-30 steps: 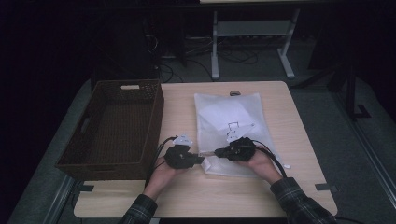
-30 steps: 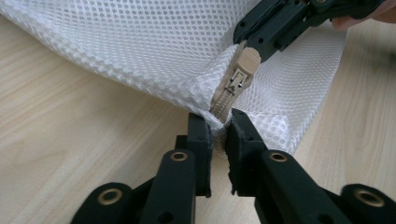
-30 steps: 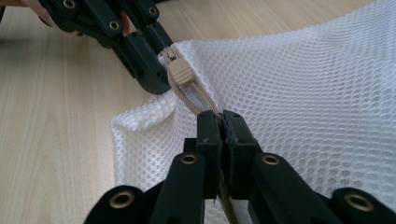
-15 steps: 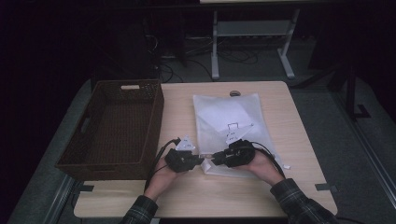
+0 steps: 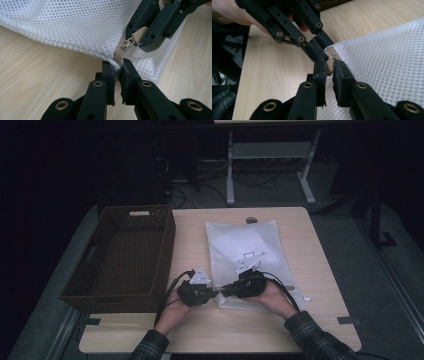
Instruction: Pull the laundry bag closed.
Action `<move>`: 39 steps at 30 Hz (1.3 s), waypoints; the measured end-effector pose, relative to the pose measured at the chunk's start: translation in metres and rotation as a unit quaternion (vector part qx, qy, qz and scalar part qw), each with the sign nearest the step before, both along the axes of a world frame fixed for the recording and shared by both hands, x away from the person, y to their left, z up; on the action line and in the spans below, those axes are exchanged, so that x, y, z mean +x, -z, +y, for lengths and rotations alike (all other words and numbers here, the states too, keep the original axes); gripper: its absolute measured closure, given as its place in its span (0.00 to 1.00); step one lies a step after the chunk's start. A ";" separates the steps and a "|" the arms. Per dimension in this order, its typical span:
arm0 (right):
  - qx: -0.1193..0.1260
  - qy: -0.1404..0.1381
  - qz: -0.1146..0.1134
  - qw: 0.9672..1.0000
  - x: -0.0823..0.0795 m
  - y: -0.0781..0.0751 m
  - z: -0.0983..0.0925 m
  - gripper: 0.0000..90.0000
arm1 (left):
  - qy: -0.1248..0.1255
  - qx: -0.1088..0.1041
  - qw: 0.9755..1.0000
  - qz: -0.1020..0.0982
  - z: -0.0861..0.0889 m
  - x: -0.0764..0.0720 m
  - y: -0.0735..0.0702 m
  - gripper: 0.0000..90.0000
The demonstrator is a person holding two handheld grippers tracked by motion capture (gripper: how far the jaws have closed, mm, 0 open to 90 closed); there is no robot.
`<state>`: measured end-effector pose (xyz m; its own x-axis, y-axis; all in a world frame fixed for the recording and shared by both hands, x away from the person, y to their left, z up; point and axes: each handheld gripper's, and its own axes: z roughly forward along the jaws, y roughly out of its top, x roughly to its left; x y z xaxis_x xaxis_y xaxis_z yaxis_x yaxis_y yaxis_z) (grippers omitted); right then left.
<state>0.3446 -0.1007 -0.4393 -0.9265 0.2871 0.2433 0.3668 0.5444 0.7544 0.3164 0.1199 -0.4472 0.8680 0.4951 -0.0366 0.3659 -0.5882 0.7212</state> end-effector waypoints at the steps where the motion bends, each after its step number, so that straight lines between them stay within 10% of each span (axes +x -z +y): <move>1: -0.001 0.000 0.000 1.000 0.000 0.000 0.000 0.90 | 0.000 -0.001 1.000 0.001 0.000 0.000 0.000 0.92; 39: -0.082 0.070 -0.047 0.993 -0.005 0.004 -0.013 0.96 | -0.053 -0.042 0.997 0.043 0.014 0.003 0.001 0.94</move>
<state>0.3397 -0.1134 -0.4432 -0.8907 0.4442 0.0972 0.3804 0.6109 0.6943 0.3194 0.1336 -0.4483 0.8027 0.5759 -0.1551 0.4862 -0.4810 0.7296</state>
